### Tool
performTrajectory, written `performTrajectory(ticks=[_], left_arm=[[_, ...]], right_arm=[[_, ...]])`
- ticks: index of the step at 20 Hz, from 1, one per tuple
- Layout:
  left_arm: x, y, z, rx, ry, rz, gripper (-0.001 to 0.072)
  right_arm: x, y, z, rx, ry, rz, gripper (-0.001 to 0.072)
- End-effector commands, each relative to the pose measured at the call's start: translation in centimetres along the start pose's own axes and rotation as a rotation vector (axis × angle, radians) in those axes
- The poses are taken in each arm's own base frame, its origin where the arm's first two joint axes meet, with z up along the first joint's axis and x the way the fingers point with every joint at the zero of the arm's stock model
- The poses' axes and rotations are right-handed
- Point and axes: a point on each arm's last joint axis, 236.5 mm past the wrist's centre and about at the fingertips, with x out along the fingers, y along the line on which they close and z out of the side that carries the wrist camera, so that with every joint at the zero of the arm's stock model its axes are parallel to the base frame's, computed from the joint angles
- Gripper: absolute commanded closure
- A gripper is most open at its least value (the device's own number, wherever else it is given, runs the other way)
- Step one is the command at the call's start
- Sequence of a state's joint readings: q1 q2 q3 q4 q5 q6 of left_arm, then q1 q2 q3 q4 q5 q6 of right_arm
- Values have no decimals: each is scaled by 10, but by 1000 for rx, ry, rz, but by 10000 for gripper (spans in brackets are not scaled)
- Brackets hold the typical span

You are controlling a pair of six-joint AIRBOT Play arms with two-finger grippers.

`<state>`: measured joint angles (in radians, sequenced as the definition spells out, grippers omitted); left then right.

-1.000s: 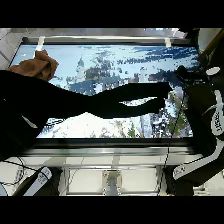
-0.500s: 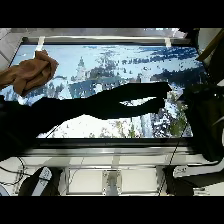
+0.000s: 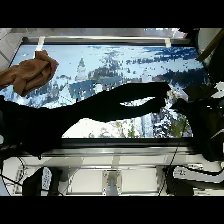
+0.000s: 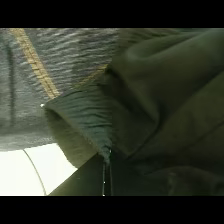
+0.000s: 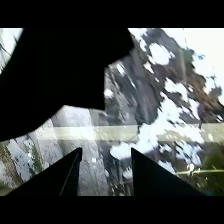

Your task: Fold the clothes and pants, and hang the long-sleeved shirts on hangers.

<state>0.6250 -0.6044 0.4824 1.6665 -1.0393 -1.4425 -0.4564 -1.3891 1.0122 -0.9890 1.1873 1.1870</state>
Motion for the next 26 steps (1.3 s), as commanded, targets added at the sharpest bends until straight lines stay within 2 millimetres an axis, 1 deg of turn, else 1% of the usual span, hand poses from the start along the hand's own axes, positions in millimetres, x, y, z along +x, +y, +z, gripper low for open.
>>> performTrajectory(ticks=[1, 4, 5, 6, 10, 13, 16, 17, 18, 19, 20, 21, 22, 23, 25, 26], left_arm=[[2, 11, 9, -40, -57, 50, 697], [2, 11, 11, -40, -66, 51, 697], [2, 11, 11, -40, -66, 51, 697], [2, 11, 11, -40, -67, 51, 696], [2, 11, 11, -40, -67, 51, 696], [2, 11, 11, -40, -67, 51, 696], [2, 11, 12, -40, -68, 51, 696], [2, 11, 12, -40, -68, 51, 696], [2, 11, 12, -40, -68, 51, 696], [2, 11, 12, -40, -68, 51, 696], [1, 12, 12, -40, -68, 51, 696], [1, 12, 13, -40, -71, 52, 696], [-3, 13, 17, -41, -83, 54, 696], [-9, 15, 25, -44, -104, 57, 696], [-29, 21, 51, -50, -178, 69, 696], [-42, 25, 68, -53, -234, 77, 697]], right_arm=[[24, 9, 14, 23, -42, 26, 376], [51, 4, -3, 82, 62, 77, 380], [57, 2, -7, 88, 85, 82, 408], [60, 0, -9, 94, 95, 82, 408], [68, -5, -6, 112, 88, 78, 408], [80, -6, -12, 134, 121, 94, 408], [90, 1, -15, 113, 136, 96, 409], [92, 3, -14, 102, 133, 92, 446], [94, 6, -15, 94, 136, 92, 509], [94, 8, -16, 95, 144, 96, 526], [92, 11, -19, 93, 160, 104, 602], [88, 12, -21, 93, 174, 116, 704], [81, 13, -20, 87, 177, 120, 706], [70, 13, -17, 78, 170, 122, 706], [40, 7, -10, 47, 143, 96, 707], [23, 0, -9, 38, 134, 70, 707]])
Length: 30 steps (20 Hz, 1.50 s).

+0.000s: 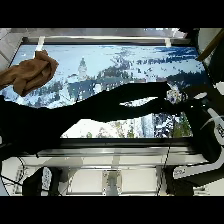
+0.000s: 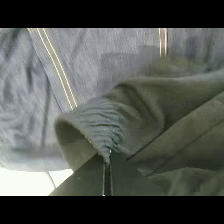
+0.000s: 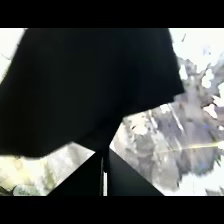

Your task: Fold the clothes and pants, and hang the long-sleeved shirts on hangers.

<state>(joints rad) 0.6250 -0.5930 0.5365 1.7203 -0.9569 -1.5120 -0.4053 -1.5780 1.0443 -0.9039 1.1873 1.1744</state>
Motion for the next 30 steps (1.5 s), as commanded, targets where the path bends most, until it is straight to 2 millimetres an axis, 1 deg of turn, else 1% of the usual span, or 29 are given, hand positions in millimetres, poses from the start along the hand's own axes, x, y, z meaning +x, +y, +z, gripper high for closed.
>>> performTrajectory(ticks=[1, 3, 4, 5, 6, 7, 9, 10, 12, 13, 14, 15, 16, 19, 21, 23, 24, 25, 26, 27, 28, 30], left_arm=[[-28, 10, 51, -12, -148, 18, 697], [-46, 15, 82, -18, -258, 29, 697], [-51, 17, 92, -19, -294, 32, 697], [-52, 15, 94, -26, -304, 22, 697], [-50, 12, 92, -35, -296, 9, 697], [-45, 10, 87, -34, -282, 6, 697], [-31, 7, 69, -25, -233, 4, 697], [-22, 7, 57, -11, -199, 13, 697], [-6, 11, 32, 87, -135, 51, 697], [-1, 12, 25, 129, -114, 62, 697], [1, 12, 22, 157, -106, 62, 697], [1, 11, 20, 176, -98, 61, 697], [2, 11, 14, 196, -73, 59, 697], [3, 10, -20, 292, 70, 39, 697], [6, 8, -44, 327, 158, 19, 696], [8, 4, -70, 325, 248, -8, 693], [6, 0, -80, 317, 283, -30, 611], [4, -5, -83, 304, 297, -51, 231], [2, -9, -81, 275, 283, -61, 17], [-1, -10, -71, 249, 250, -64, 20], [-6, -11, -54, 219, 189, -62, 21], [-25, -4, 5, 83, -28, -28, 21]], right_arm=[[-53, -12, -9, -17, -5, -66, 707], [-90, -33, -19, -1, -35, -150, 707], [-106, -43, -23, 8, -53, -187, 707], [-119, -51, -27, 21, -74, -211, 707], [-128, -57, -30, 37, -89, -224, 707], [-133, -63, -33, 52, -93, -233, 707], [-133, -79, -47, 94, -69, -250, 707], [-128, -89, -58, 121, -45, -258, 706], [-116, -109, -86, 172, 22, -278, 707], [-111, -117, -99, 196, 53, -287, 707], [-108, -126, -110, 221, 71, -294, 707], [-107, -132, -115, 244, 71, -295, 707], [-108, -137, -117, 261, 59, -297, 707], [-111, -145, -112, 275, 23, -308, 707], [-110, -143, -108, 274, 7, -300, 706], [-109, -141, -105, 274, -3, -288, 704], [-110, -138, -102, 273, -14, -276, 667], [-112, -132, -96, 270, -30, -252, 529], [-117, -121, -85, 266, -57, -214, 310], [-124, -109, -72, 259, -92, -172, 261], [-136, -93, -56, 244, -139, -125, 261], [-166, -60, -22, 195, -239, -34, 262]])
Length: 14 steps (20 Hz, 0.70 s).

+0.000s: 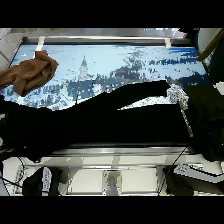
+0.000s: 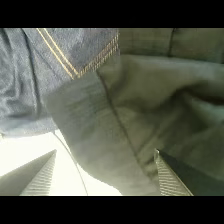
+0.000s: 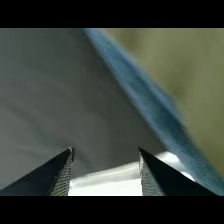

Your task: Fold the clothes and pants, and hang the long-sleeved shirts on hangers.

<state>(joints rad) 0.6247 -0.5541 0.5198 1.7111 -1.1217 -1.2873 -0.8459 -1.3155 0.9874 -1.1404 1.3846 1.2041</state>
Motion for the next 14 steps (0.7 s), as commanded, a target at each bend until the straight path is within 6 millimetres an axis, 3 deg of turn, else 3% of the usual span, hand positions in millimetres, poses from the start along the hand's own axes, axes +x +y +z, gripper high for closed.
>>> performTrajectory(ticks=[1, 2, 3, 5, 6, 7, 8, 10, 14], left_arm=[[-39, 20, 69, -220, -284, 32, 22], [-44, 28, 86, -295, -343, 34, 25], [-35, 28, 86, -355, -310, 10, 28], [4, 12, 51, -404, -72, -57, 35], [23, 7, 37, -421, 29, -82, 97], [38, 1, 34, -434, 74, -110, 201], [53, -9, 37, -415, 98, -159, 234], [76, -34, 41, -370, 166, -277, 198], [99, -31, 63, -379, 226, -309, 165]], right_arm=[[-48, 63, 42, -48, -140, 197, 262], [-61, 77, 53, -73, -183, 224, 262], [-68, 87, 58, -98, -206, 231, 262], [-71, 103, 57, -150, -209, 226, 262], [-68, 110, 54, -171, -196, 224, 263], [-64, 115, 52, -189, -182, 222, 262], [-60, 120, 49, -207, -170, 219, 262], [-53, 132, 43, -248, -142, 212, 262], [-39, 159, 25, -315, -67, 222, 263]])
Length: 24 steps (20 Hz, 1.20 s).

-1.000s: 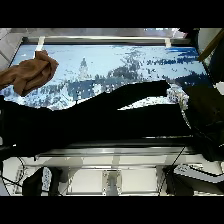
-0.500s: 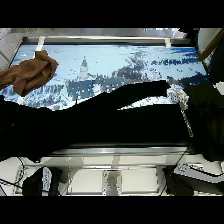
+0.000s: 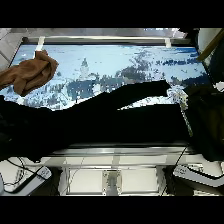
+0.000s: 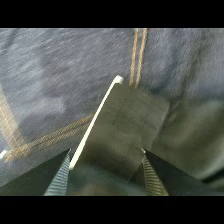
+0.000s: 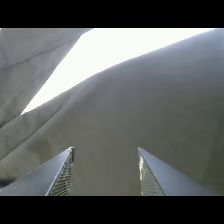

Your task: Fold the clothes and pants, and hang the long-sleeved shirts on hangers.

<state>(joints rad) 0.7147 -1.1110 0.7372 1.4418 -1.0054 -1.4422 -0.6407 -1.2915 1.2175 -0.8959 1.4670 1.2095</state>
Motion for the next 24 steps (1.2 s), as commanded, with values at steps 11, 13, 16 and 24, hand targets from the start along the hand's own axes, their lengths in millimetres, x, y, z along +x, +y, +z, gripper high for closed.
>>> performTrajectory(ticks=[11, 13, 16, 24], left_arm=[[26, -29, -12, 114, 262, -176, 126], [26, -35, -10, 108, 253, -193, 389], [24, -39, -2, 122, 226, -201, 694], [-114, -93, 159, 124, -333, -342, 696]], right_arm=[[26, 37, -15, -102, 93, 9, 263], [26, 35, -16, -104, 95, -2, 264], [26, 33, -16, -101, 99, -7, 264], [26, 32, -16, -102, 96, -14, 264]])
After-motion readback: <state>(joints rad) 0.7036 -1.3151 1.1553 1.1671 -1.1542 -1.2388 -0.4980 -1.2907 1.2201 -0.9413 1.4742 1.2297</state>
